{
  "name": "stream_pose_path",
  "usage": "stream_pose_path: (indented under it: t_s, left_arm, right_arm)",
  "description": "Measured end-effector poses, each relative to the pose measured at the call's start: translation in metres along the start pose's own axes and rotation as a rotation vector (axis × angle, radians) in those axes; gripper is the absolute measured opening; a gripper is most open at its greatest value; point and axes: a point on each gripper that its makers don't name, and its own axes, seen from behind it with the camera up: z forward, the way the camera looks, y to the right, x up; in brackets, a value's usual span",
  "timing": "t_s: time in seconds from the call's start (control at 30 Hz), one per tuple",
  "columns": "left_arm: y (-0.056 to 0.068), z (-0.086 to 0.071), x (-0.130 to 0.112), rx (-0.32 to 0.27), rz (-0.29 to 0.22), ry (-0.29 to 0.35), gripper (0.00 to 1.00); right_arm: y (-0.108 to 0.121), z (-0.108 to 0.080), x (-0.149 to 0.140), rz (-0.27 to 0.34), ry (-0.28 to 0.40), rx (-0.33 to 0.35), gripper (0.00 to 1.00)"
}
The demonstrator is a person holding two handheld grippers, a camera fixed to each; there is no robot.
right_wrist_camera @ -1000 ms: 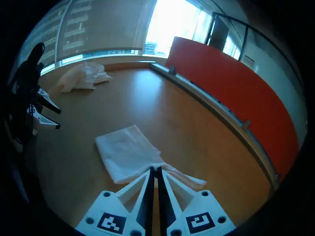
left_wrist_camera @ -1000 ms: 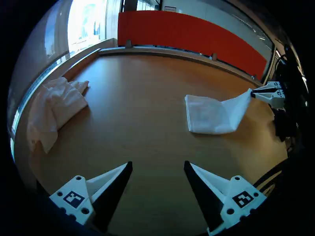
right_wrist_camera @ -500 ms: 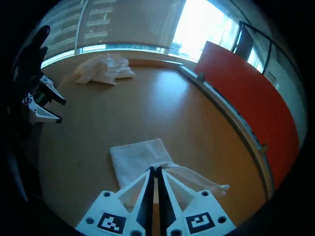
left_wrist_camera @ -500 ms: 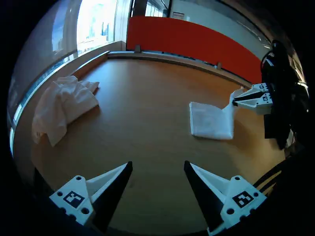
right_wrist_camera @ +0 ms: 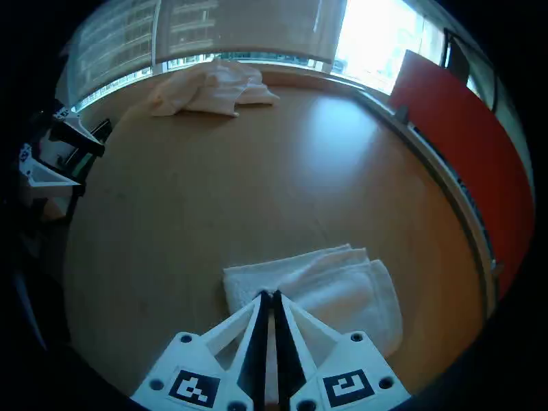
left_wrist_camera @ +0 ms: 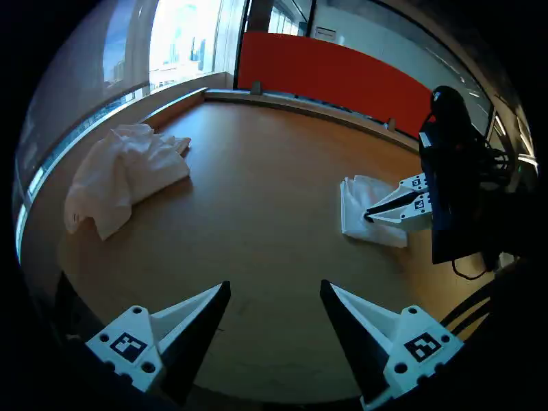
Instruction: Fold towel
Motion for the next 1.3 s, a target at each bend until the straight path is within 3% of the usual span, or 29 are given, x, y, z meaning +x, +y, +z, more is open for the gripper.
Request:
stream_pose_path:
  t_s: [0.3, 0.37, 0.57, 0.9, 1.3]
  left_arm:
    - [-0.001, 0.002, 0.003, -0.002, -0.002, 0.005, 0.97]
    - [-0.001, 0.002, 0.005, -0.002, 0.001, 0.01, 0.97]
    - [0.002, 0.002, 0.006, -0.006, 0.005, 0.013, 0.97]
    - [0.001, 0.001, 0.006, -0.005, -0.001, 0.015, 0.97]
    - [0.001, 0.001, 0.009, -0.002, 0.01, 0.019, 0.97]
  right_arm:
    - [0.003, -0.008, -0.001, 0.015, 0.007, -0.004, 0.11]
    - [0.002, -0.01, -0.001, 0.022, 0.007, -0.001, 0.2]
    - [0.004, -0.016, -0.002, 0.054, 0.019, -0.011, 0.64]
    - [0.004, -0.025, -0.014, 0.101, 0.019, -0.038, 0.64]
    - [-0.001, -0.044, -0.053, 0.168, -0.011, -0.082, 0.64]
